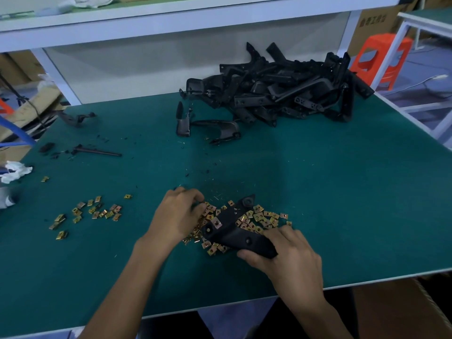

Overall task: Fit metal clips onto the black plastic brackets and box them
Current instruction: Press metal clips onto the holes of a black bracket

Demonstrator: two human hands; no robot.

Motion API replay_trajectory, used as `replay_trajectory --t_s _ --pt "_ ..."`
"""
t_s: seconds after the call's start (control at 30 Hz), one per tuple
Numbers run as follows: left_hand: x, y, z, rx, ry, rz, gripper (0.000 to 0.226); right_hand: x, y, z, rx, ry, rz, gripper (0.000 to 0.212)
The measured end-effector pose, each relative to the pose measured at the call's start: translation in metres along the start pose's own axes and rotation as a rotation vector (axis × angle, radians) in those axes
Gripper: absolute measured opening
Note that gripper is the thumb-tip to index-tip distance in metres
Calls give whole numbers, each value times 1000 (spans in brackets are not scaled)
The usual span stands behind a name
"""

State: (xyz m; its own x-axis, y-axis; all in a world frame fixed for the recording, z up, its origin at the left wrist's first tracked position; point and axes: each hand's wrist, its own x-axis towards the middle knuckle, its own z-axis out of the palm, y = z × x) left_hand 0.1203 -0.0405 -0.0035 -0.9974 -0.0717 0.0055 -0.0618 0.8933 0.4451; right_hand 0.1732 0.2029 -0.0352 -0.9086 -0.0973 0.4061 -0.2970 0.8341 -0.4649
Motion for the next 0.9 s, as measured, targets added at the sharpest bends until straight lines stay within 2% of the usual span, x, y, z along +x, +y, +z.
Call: replay_trajectory --t_s 0.17,0.37,0.47,0.57,0.7,0.8,0.9 --pt "8 1 0 -62 -30 -22 6 0 1 -1 1 -6 -12 61" --pt "7 -1 4 -103 -21 -11 13 0 2 0 -3 -1 -10 61" --pt "7 -3 3 -62 -29 48 24 0 2 0 -8 2 -10 60" --pt "7 -4 1 -51 -40 57 17 0 2 0 -2 1 -8 60" --pt "3 -3 -3 -124 -11 -11 5 0 2 0 2 -6 2 61" --pt "-2 -4 -10 -242 18 -48 8 0 1 0 -2 -13 0 62" --pt "-9 -2 -19 -347 16 -2 14 0 0 -2 -4 -15 2 62"
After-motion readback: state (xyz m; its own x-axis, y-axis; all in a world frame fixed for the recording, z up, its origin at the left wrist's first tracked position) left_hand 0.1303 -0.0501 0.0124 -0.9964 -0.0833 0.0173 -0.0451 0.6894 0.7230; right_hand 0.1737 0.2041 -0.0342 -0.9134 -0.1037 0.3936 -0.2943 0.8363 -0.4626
